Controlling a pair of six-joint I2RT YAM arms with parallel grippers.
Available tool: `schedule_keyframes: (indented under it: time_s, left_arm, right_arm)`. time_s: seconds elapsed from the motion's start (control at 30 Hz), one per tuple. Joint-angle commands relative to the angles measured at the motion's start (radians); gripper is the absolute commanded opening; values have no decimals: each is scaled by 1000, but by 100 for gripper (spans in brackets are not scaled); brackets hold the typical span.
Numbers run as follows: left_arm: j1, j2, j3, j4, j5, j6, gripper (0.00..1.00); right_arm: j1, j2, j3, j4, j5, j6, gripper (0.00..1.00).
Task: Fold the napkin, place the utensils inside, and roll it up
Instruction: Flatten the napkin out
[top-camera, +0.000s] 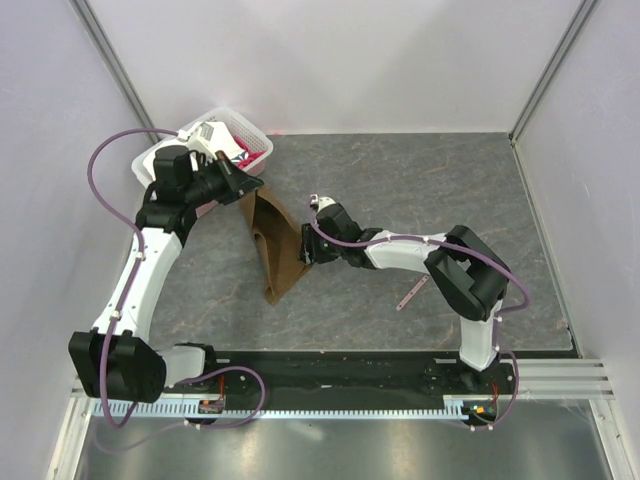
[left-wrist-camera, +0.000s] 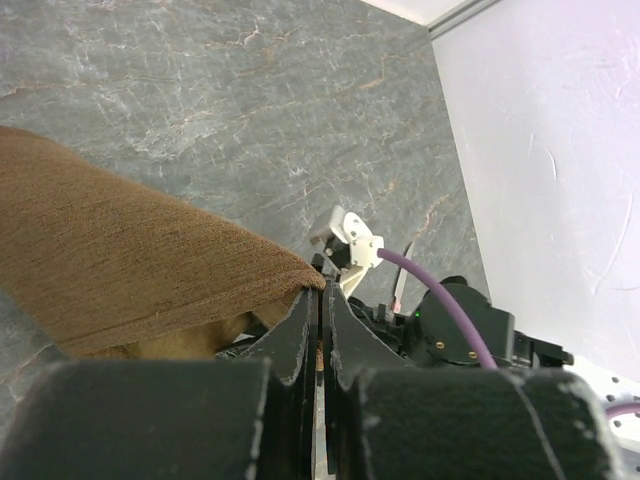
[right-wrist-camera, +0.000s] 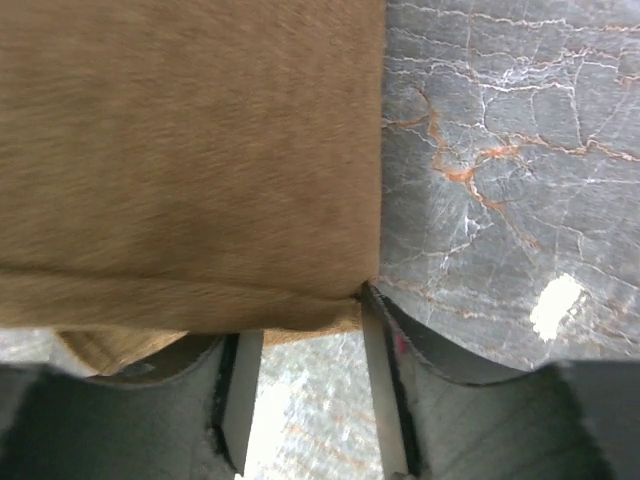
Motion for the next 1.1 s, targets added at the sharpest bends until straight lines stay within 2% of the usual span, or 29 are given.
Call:
schedule_keyframes:
  time_s: [0.0, 0.07, 0.1, 0.2, 0.37, 0.4, 0.53, 0.63, 0.67, 0.7, 0.73, 0.77, 0.83, 0.87, 0.9, 0.97, 1.07]
  left_arm:
    - [6, -2, 57, 12, 44, 42, 2]
    - [8, -3, 55, 15, 53, 39, 2]
    - [8, -5, 54, 18, 64, 41, 2]
    - [31, -6, 69, 20, 93, 38, 2]
    - [161, -42, 132, -5, 118, 19, 2]
    - [172, -48, 141, -8, 118, 21, 2]
    - [190, -89, 146, -26, 96, 19, 2]
    - [193, -124, 83, -26, 58, 30, 2]
    - [196, -130, 65, -31, 50, 35, 2]
    - [196, -131, 45, -34, 53, 38, 2]
    - [198, -129, 7, -36, 61, 44, 2]
    - [198, -128, -15, -36, 82, 42, 2]
    - [198, -121, -73, -33, 104, 50, 2]
    - [198, -120, -93, -31, 111, 53, 2]
    - [196, -115, -109, -29, 112, 61, 2]
    - [196, -115, -147, -29, 112, 75, 2]
    - [198, -115, -172, -29, 96, 99, 2]
  right_arm:
    - [1, 54, 54, 43, 13, 10, 47]
    - [1, 57, 65, 41, 53, 0, 37]
    - [1, 54, 70, 32, 64, -10, 20]
    - [-8, 7, 103, -59, 114, -68, 0]
    - [-9, -165, 175, -312, 338, -261, 0]
    - [-9, -228, 186, -344, 423, -287, 0]
    - [-9, -354, 249, -442, 588, -376, 0]
    - [-15, -415, 240, -471, 672, -395, 16]
    - [-22, -437, 231, -482, 687, -387, 28]
    - [-32, -446, 218, -489, 691, -373, 29]
    - [-40, -454, 190, -499, 681, -329, 31]
    - [-55, -461, 169, -515, 659, -301, 40]
    - [-58, -497, 87, -516, 581, -223, 50]
    - [-58, -516, 55, -516, 553, -199, 63]
    - [-58, -527, -13, -513, 530, -174, 69]
    - [-60, -549, -83, -497, 506, -108, 79]
    - [-81, -564, -188, -496, 474, -70, 83]
